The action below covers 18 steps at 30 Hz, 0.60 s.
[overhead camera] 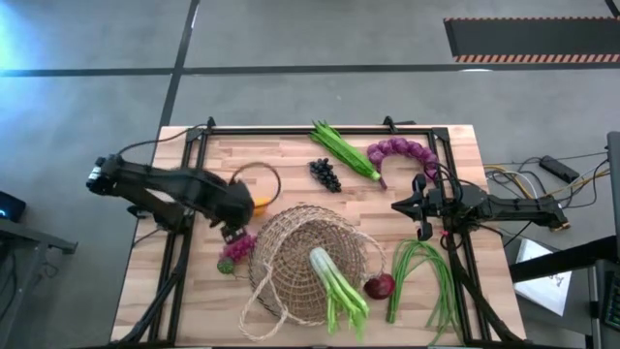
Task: Build produce basket
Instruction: Put the yellow bell pepper into the basket
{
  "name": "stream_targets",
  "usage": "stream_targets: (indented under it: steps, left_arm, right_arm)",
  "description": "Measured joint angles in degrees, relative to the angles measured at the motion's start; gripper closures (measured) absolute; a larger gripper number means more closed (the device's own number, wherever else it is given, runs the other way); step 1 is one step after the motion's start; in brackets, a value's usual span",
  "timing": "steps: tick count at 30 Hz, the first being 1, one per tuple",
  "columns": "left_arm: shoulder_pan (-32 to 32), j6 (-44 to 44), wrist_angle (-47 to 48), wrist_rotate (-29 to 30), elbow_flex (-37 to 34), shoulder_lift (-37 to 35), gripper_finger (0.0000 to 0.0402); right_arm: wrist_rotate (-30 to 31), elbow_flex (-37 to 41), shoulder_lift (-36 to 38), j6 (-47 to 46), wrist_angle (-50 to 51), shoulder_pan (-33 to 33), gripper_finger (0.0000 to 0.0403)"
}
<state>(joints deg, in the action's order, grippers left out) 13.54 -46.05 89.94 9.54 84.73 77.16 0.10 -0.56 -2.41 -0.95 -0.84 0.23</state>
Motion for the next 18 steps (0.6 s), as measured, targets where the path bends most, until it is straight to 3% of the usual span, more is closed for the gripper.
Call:
stream_targets:
  steps: [5, 10, 15, 18]
  left_arm:
    - [1.1, 1.8, -0.1, 6.4, 18.8, 4.2, 0.013]
    - [1.9, 12.2, -8.3, 8.8, 32.6, 11.0, 0.013]
    - [3.4, 25.3, -22.7, 2.6, 39.2, 20.4, 0.0131]
    - [4.7, 30.2, -26.4, -1.1, 41.1, 26.4, 0.0132]
  right_arm:
    - [0.0, 0.0, 0.0, -0.1, -0.1, 0.0, 0.0385]
    - [0.0, 0.0, 0.0, -0.1, -0.1, 0.0, 0.0385]
    - [0.0, 0.0, 0.0, -0.1, -0.1, 0.0, 0.0385]
    - [0.0, 0.0, 0.0, 0.0, -0.1, 0.0, 0.0385]
